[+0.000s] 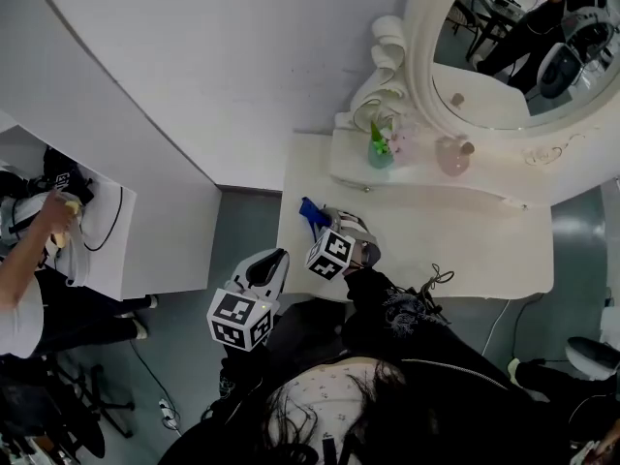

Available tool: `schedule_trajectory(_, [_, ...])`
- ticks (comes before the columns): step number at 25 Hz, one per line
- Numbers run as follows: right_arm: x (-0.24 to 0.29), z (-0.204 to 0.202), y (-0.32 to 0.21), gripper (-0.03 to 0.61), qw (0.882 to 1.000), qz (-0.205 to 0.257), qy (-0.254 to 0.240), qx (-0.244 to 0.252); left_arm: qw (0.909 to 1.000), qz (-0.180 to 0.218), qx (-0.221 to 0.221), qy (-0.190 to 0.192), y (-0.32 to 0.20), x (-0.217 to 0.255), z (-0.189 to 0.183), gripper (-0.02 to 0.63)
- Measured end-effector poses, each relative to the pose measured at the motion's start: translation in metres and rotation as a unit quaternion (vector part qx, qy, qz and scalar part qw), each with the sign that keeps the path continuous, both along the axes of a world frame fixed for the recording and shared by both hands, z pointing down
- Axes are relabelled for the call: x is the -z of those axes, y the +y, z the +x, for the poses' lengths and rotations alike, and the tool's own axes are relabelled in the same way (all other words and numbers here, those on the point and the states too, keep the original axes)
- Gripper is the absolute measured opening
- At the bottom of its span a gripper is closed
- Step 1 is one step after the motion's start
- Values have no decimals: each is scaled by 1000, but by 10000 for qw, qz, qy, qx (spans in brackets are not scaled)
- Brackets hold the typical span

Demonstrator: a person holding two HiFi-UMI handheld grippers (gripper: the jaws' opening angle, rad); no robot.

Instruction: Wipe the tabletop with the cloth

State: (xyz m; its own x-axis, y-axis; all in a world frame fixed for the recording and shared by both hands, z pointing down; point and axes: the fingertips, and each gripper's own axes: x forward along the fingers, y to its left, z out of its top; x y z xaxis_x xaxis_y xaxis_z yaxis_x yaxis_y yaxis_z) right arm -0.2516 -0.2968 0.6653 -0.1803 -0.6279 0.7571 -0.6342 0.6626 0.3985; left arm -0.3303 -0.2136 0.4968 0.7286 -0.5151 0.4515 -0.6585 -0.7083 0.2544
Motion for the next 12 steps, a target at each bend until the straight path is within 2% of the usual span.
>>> schedule_trajectory(12, [1,121,24,74,9926,-37,284,-1183,9961,-27,-863,176,8,-4,67,2])
